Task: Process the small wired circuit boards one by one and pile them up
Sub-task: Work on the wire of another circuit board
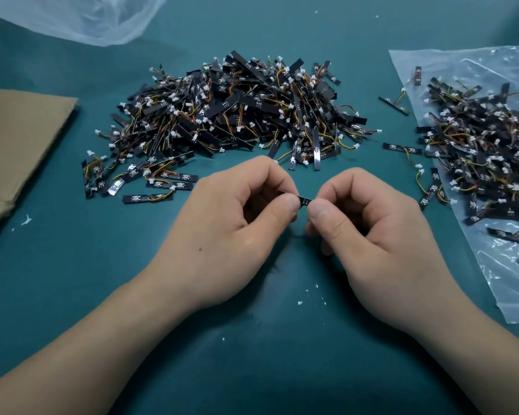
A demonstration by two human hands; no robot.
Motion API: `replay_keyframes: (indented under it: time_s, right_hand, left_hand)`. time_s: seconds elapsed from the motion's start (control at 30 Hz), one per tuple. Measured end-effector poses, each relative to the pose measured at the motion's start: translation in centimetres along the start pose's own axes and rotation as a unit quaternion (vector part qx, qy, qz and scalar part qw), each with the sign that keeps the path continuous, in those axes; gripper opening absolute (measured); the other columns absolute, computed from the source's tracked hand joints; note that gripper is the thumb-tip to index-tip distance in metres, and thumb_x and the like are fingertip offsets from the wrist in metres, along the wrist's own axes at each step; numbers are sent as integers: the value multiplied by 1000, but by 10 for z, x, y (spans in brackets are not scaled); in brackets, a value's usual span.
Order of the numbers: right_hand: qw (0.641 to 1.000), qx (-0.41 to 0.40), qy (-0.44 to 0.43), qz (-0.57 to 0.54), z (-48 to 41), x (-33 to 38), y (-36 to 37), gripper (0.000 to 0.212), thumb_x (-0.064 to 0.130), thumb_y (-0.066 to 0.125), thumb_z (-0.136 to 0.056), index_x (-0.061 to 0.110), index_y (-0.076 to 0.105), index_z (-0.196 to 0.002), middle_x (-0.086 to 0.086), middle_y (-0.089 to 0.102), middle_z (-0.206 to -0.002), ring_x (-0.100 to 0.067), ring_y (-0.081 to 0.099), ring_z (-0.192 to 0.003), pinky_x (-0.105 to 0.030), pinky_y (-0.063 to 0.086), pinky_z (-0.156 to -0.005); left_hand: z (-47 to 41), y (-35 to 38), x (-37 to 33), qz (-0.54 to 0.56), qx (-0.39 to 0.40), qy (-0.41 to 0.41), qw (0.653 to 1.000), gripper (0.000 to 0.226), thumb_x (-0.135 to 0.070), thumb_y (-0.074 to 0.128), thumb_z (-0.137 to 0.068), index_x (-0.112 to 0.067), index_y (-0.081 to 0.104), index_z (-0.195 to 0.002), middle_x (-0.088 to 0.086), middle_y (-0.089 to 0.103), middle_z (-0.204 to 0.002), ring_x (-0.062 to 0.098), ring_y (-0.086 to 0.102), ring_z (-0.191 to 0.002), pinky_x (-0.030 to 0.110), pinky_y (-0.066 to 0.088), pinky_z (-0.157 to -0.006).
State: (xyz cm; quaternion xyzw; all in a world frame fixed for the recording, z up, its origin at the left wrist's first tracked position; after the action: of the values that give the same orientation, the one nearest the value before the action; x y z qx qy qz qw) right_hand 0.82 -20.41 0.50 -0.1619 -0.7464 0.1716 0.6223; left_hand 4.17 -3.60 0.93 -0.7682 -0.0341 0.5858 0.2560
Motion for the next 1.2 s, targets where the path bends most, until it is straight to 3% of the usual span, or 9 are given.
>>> replay_keyframes:
  time_s: [0.23,0.4,0.53,0.87,1.1,1.2]
  right_hand:
    - [1000,0,-3,0,-3,-1,1,19,46,57,-94,29,60,-85,2,70,-77,-24,61,-63,-45,50,-62]
    - [1000,2,-11,6,0,-1,-1,21,45,57,-94,27,59,-83,2,67,-73,-24,60,-62,-44,49,-62]
    - [1000,-9,-7,-10,0,0,-1,20,45,59,-93,27,60,-84,-2,68,-74,-26,59,-61,-46,49,-60]
    - [1000,-5,-16,17,0,-3,-2,20,47,56,-94,29,59,-86,-1,69,-75,-25,61,-62,-44,49,-60]
    - [999,7,-25,20,0,-1,2,19,47,55,-96,30,58,-88,1,69,-78,-23,62,-66,-41,49,-61]
    - [1000,4,-25,13,1,-1,1,18,47,57,-95,31,59,-88,1,68,-76,-23,61,-64,-39,49,-60]
  left_hand:
    - [0,-1,2,14,4,-8,1000,10,-30,61,-93,-23,64,-86,0,67,-73,25,64,-68,42,51,-63]
    - [-1,2,-1,4,9,4,1000,11,-29,61,-93,-23,64,-84,-2,67,-72,19,60,-64,31,48,-59]
    - [-2,2,2,5,7,-1,1000,11,-30,61,-93,-24,64,-84,-4,68,-74,19,63,-67,31,49,-62]
    - [0,3,-2,0,14,1,1000,12,-29,61,-93,-23,63,-82,-6,61,-66,8,51,-56,14,37,-54]
    - [4,-1,-5,6,-10,7,1000,8,-24,62,-93,-25,63,-84,-7,65,-71,15,60,-64,17,43,-58]
    - [5,-1,-4,23,-13,-6,1000,8,-26,61,-93,-26,63,-85,-8,67,-74,18,64,-67,28,49,-60]
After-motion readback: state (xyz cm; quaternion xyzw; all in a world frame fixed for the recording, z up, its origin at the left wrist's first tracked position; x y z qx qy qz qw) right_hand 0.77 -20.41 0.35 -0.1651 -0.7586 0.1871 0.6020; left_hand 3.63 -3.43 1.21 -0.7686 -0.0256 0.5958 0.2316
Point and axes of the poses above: each hand's wrist, its own z-axis away from the middle knuckle, its own y-axis out of the palm, x = y × z, the point moved 4 cm from there along -z, towards the middle knuckle
